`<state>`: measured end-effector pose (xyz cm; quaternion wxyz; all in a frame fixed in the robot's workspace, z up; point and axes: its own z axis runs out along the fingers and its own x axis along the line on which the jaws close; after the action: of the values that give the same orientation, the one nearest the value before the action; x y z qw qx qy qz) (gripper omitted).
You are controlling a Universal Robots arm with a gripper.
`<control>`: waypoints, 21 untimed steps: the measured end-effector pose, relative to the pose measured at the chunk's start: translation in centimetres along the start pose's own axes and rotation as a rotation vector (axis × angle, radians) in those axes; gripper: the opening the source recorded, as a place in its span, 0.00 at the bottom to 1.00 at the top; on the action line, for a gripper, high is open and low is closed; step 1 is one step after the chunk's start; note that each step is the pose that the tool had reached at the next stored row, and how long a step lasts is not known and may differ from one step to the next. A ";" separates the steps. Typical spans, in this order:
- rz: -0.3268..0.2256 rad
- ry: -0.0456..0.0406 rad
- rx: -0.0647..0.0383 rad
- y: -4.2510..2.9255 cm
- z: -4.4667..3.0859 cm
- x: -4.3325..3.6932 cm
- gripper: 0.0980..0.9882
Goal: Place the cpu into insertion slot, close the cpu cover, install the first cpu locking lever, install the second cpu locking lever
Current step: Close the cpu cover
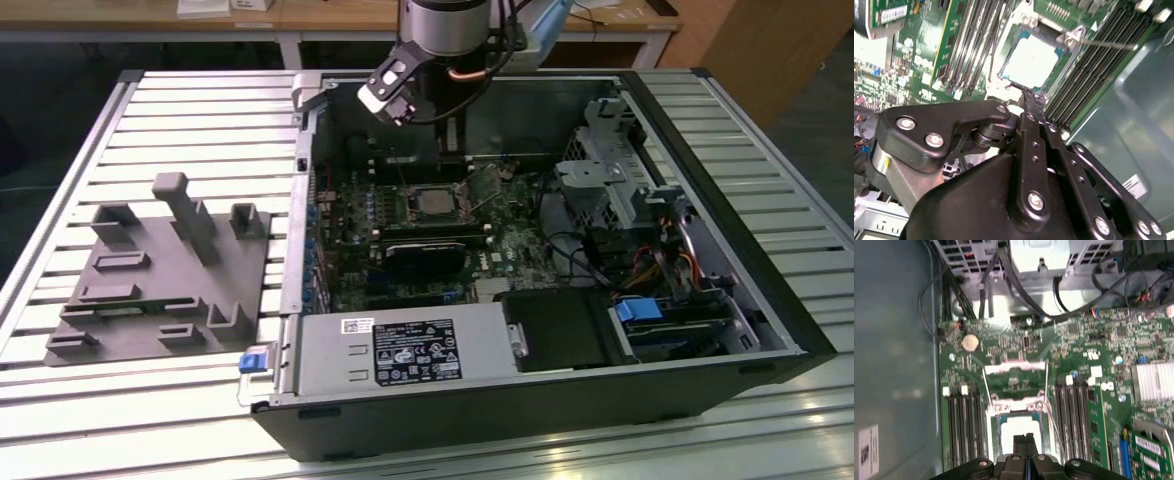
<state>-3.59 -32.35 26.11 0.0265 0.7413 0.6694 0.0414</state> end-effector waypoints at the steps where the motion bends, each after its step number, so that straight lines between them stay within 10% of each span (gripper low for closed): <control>1: 0.000 0.0000 0.001 0.28 0.03 0.03 0.00; 21: 0.000 -0.0021 0.019 7.72 0.75 0.76 0.00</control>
<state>4.21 -32.37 26.12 0.0201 0.7417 0.6696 0.0342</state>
